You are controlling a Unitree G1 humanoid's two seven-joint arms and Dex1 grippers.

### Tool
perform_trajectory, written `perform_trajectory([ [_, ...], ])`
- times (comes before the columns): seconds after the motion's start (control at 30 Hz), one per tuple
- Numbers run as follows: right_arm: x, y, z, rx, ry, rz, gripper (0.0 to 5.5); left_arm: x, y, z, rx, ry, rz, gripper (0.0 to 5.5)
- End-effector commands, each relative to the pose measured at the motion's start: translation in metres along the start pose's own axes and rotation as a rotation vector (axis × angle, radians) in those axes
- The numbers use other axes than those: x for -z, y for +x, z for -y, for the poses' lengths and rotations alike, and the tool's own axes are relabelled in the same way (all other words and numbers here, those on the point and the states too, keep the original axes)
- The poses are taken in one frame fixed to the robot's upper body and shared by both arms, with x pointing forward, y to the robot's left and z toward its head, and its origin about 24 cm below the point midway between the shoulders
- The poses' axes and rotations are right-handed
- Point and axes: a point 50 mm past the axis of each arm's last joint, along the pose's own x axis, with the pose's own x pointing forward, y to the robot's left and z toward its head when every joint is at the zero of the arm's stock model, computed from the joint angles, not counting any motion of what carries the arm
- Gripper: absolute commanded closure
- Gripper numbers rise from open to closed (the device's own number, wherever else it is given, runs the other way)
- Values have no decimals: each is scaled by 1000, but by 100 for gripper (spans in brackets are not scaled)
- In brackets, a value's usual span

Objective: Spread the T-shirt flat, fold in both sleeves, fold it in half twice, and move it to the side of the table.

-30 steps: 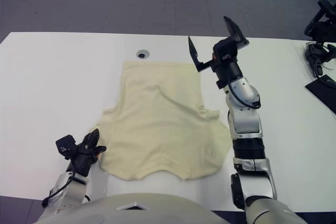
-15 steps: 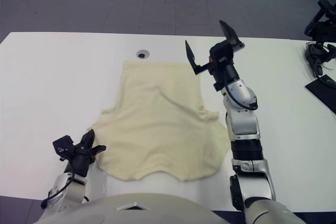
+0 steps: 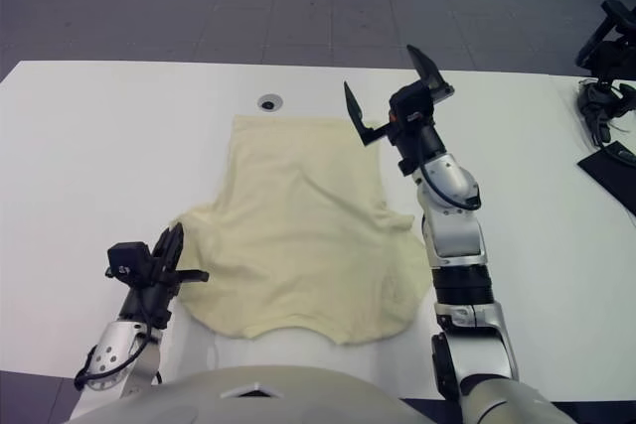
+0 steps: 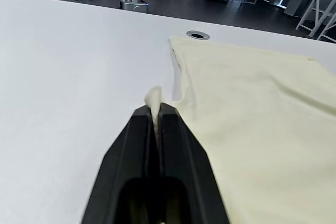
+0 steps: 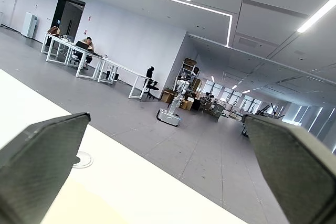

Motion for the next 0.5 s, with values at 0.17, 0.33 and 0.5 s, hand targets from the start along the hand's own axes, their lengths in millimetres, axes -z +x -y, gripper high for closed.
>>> perform_trajectory([
  [0.17, 6, 0, -5, -13, 22, -33, 10, 2, 7, 7, 184, 96, -48, 547],
  [0.33, 8, 0, -7, -14, 31, -39, 10, 0, 14, 10, 293, 176, -71, 547],
  [0.5, 10, 1, -9, -20, 37, -45, 10, -8, 19, 12, 388, 317, -37, 547],
])
